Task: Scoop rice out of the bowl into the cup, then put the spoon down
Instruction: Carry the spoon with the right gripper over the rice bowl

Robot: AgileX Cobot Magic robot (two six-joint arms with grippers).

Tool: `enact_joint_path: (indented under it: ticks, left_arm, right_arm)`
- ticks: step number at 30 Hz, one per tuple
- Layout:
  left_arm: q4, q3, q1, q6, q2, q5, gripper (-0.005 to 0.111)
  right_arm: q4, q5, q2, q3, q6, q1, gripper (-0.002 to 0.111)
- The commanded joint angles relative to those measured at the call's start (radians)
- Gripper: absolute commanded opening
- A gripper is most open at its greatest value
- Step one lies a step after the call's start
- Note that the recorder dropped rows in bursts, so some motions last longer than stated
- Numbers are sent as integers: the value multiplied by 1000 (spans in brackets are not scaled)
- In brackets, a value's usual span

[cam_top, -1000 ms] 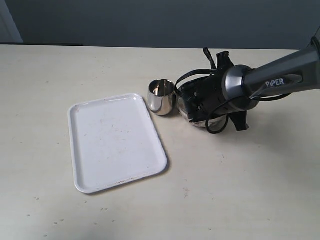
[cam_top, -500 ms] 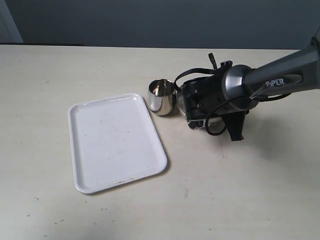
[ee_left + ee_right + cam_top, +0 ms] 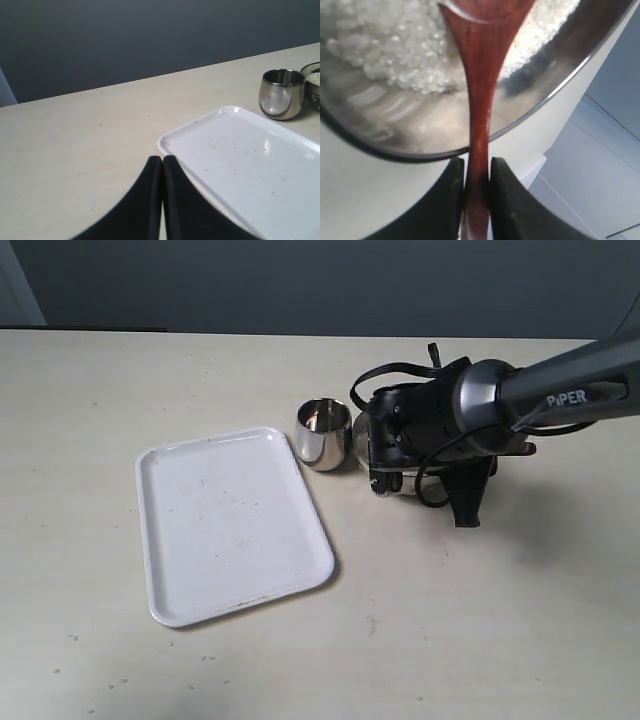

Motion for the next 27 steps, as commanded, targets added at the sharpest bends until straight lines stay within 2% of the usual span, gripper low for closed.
enact_joint_path:
  ticks: [1, 7, 27]
  left_arm:
    - [1, -2, -5, -3, -4, -12, 1]
    - [1, -2, -5, -3, -4, -12, 1]
    - [1, -2, -5, -3, -4, -12, 1]
  right_arm:
    - [65, -3, -10, -2, 0, -3, -1]
    - [114, -1, -10, -2, 0, -3, -1]
    - [98, 1, -47, -2, 0, -3, -1]
